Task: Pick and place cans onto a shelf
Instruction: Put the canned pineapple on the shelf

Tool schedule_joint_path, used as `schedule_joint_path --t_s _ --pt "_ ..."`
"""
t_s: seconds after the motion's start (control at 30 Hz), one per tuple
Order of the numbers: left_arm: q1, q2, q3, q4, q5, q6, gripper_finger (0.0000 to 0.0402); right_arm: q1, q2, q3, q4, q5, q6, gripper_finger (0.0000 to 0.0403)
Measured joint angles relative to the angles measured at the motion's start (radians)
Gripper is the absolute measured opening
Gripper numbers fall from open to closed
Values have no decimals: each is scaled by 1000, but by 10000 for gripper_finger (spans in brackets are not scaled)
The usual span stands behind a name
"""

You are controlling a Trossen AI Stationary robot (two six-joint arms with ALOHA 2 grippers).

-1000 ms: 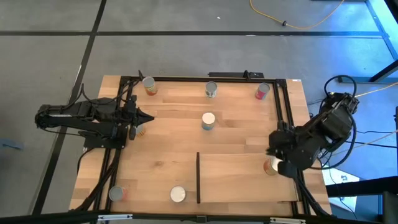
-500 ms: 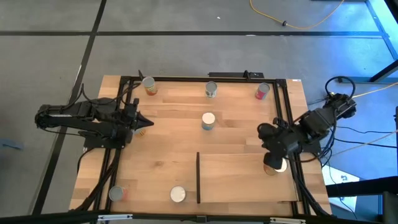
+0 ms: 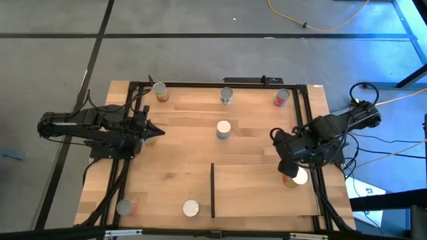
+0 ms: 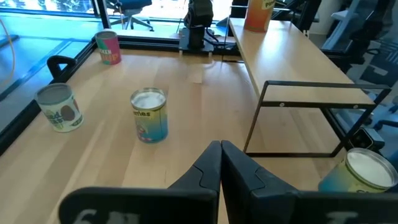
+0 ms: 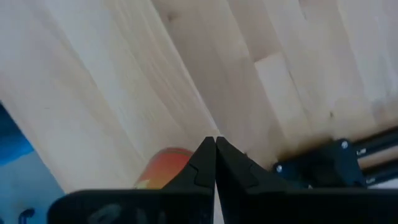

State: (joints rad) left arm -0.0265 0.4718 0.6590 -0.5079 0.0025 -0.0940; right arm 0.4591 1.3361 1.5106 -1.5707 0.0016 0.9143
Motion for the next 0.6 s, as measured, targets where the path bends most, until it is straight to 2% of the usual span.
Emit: schedule_joint_path --t_s 0.23,0.6 --pt "0 0 0 0 0 0 0 2 0 -61 0 -133 39 5" --pt "0 0 0 0 0 0 0 38 0 -74 0 -197 57 5"
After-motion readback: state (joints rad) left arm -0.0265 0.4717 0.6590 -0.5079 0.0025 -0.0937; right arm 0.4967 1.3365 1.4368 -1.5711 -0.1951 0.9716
